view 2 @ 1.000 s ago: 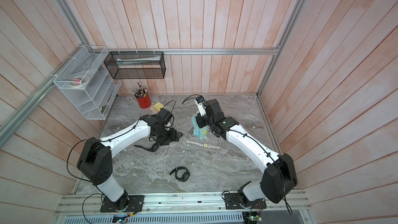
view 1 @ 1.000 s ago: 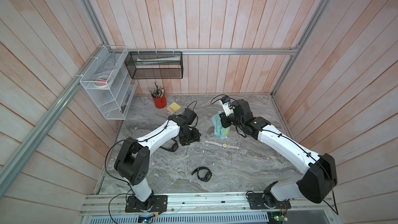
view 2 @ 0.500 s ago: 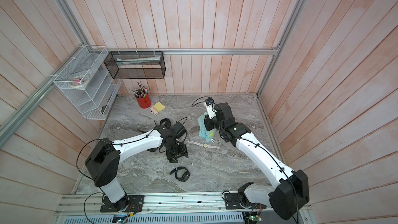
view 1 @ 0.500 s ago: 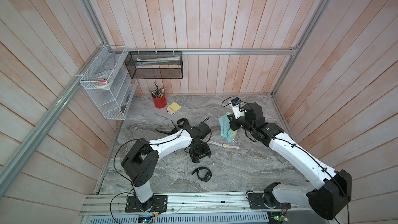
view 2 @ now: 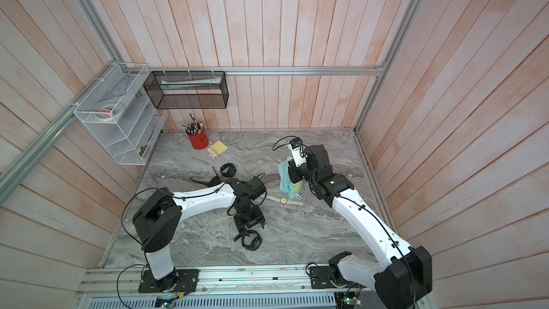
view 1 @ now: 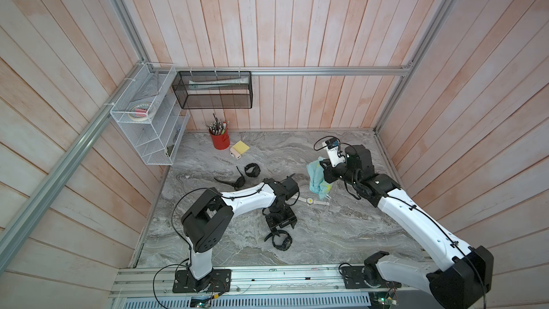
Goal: Wipe the watch dial
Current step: Pick up the watch at the center of the board.
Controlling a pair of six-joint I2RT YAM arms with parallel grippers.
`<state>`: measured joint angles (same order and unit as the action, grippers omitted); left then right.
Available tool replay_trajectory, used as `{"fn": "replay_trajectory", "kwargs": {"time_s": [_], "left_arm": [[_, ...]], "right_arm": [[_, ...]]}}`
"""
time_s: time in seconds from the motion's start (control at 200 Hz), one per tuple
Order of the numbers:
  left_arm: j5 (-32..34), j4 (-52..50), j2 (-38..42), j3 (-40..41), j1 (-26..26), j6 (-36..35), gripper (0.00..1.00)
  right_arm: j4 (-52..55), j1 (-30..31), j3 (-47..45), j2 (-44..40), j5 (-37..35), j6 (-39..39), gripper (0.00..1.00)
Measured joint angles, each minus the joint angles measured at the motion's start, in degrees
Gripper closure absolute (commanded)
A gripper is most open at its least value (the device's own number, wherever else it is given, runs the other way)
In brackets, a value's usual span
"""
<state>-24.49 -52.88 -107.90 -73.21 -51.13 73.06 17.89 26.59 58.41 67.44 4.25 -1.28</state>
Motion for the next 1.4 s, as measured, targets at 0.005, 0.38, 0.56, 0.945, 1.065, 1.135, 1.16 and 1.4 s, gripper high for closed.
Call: {"fn": "replay_trajectory", "kwargs": {"time_s": [0.005,0.38,0.56,0.945,1.065,1.135,1.16,1.4], "left_arm": [[0.0,0.0,-0.1,0.0,0.0,0.0,0.40],[-1.4,-0.2,-2.3,-1.5,-1.1,-0.7,0.53],[-1.7,-0.1,-2.5,-1.5,-2.5,-0.9,0.54],[-2.1,-0.3,-4.1,-1.6,-2.9,-2.7,0.69],[-2.1,-0.3,-4.1,-1.9,-2.9,-3.1,0.75],[-2.0,-0.3,-4.1,-2.1,-2.9,-3.5,0.80],[-2.0,-0.3,-4.1,-2.2,-2.9,-3.3,0.82],[-1.2,-0.2,-4.1,-2.3,-2.9,-3.6,0.93]], "right_arm": [[0.0,0.0,0.0,0.0,0.0,0.0,1.00],[-0.3,-0.8,-1.1,-1.1,1.3,-0.3,1.00],[-0.3,-0.8,-1.4,-1.7,1.7,-0.3,1.00],[-0.3,-0.8,-2.0,-3.1,1.6,-0.4,1.00],[-0.3,-0.9,-2.2,-3.1,1.6,-0.5,1.00],[-0.3,-0.9,-2.3,-3.1,1.6,-0.5,1.00],[-0.3,-0.9,-2.3,-3.1,1.6,-0.5,1.00],[-0.3,-0.9,-2.3,-3.2,1.6,-0.5,1.00]]}}
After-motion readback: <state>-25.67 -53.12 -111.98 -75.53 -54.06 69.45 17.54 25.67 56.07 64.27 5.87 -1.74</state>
